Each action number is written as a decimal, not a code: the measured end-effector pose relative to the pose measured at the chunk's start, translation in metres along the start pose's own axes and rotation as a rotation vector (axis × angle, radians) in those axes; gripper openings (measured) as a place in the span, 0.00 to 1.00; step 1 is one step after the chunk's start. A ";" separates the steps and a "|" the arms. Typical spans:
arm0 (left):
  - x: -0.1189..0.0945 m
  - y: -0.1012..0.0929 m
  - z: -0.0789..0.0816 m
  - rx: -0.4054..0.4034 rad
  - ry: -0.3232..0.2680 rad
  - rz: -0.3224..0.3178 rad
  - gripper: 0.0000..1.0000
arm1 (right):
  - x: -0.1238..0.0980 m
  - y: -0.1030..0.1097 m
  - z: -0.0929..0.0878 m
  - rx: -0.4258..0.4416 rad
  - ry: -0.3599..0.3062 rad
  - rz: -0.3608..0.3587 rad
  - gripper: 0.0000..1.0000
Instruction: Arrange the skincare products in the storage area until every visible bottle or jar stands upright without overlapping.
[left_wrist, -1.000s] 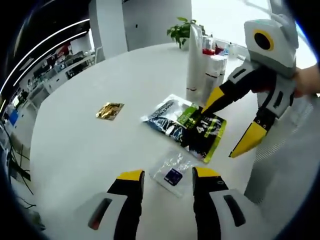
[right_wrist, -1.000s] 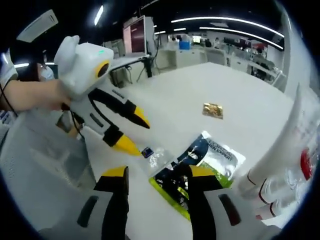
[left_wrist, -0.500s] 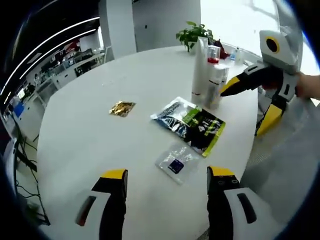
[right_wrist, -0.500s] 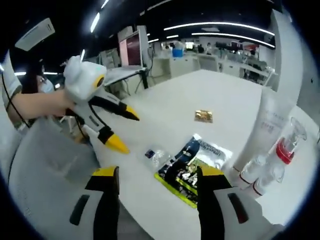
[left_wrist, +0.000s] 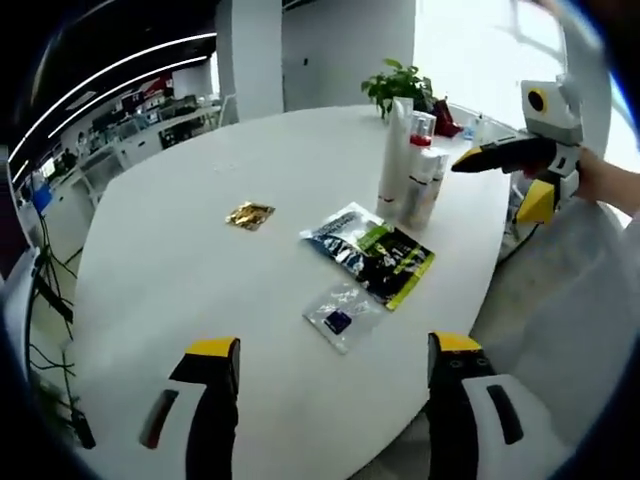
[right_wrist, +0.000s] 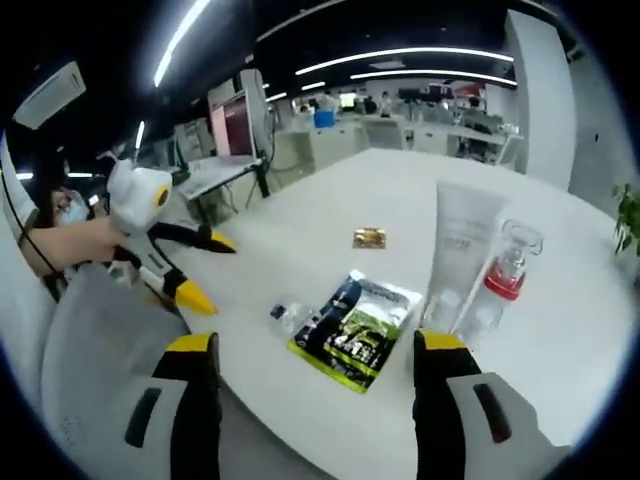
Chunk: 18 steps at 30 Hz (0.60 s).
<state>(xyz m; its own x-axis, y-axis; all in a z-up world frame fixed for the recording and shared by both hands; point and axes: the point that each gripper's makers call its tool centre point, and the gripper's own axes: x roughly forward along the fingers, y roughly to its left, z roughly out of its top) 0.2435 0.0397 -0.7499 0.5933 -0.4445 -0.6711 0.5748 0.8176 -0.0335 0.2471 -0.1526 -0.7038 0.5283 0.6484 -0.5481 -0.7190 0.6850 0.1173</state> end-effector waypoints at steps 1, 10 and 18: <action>-0.002 0.000 0.000 -0.010 -0.008 -0.001 0.80 | -0.004 -0.003 -0.001 0.007 -0.001 -0.010 0.82; -0.022 0.012 -0.004 -0.049 -0.028 0.039 0.84 | -0.024 -0.027 -0.008 0.076 -0.022 -0.088 0.90; -0.033 0.019 -0.012 -0.099 -0.041 0.059 0.87 | -0.036 -0.038 -0.011 0.140 -0.048 -0.129 0.97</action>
<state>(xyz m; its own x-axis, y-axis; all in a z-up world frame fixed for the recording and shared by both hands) 0.2280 0.0739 -0.7374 0.6480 -0.4077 -0.6433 0.4811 0.8739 -0.0692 0.2504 -0.2050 -0.6975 0.6359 0.5648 -0.5260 -0.5756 0.8010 0.1643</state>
